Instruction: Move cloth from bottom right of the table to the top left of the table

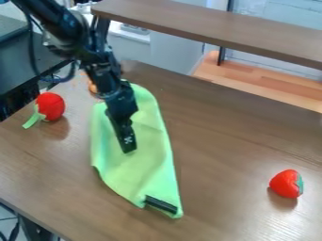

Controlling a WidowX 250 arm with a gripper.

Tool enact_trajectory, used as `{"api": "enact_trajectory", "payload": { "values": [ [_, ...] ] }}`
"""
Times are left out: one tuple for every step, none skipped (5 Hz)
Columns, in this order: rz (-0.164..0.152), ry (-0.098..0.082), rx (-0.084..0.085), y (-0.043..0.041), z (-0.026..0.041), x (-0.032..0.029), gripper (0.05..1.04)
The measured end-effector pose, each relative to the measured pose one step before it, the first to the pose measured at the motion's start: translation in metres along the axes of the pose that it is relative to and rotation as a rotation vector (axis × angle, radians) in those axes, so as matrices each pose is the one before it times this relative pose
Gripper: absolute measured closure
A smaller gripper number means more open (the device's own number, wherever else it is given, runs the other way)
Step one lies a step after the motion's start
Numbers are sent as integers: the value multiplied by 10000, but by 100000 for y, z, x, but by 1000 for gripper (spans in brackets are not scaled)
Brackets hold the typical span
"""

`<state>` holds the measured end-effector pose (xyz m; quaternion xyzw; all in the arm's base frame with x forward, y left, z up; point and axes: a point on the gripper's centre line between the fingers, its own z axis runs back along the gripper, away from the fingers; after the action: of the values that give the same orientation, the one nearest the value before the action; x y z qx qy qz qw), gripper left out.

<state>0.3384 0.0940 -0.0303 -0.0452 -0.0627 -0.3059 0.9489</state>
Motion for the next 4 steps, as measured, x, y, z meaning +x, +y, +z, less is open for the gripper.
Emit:
{"api": "enact_trajectory", "payload": {
  "values": [
    [-28,-16,-217,-566,-33,384,83],
    [-161,157,-275,-1251,-340,2830,83],
    [-58,-6,-237,-512,-190,2539,83],
    [-451,30,-50,-1575,-390,3078,83]
  ]
}}
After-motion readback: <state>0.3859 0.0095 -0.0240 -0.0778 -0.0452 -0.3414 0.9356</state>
